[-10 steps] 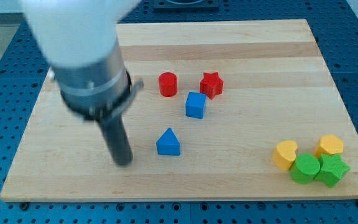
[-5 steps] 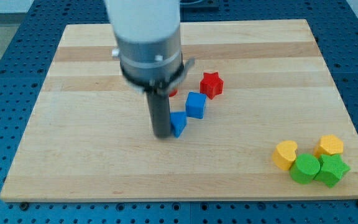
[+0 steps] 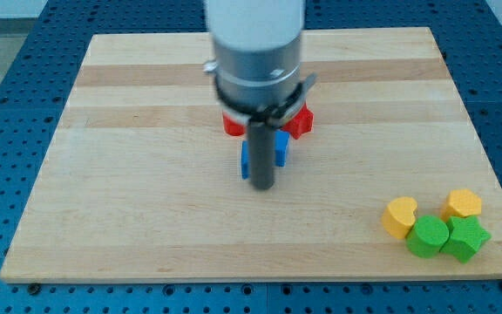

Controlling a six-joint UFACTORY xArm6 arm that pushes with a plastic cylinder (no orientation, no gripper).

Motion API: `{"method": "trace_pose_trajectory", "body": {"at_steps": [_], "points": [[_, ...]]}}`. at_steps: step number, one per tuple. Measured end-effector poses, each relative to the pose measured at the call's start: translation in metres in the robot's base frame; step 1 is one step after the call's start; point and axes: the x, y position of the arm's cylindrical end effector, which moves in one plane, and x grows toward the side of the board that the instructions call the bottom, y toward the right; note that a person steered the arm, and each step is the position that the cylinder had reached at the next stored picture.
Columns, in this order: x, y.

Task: Push the blue blocks slightly up

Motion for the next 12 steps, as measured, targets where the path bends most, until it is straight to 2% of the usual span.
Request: {"method": "trace_pose_trajectory", "body": {"at_steps": [3,5,7,8,10,12], "points": [[-0.009,0.004],[0.070,0.002],[0.075,-0.053],[0.049,-0.061],[0.033,-0.042],[-0.017,-0.034]]}}
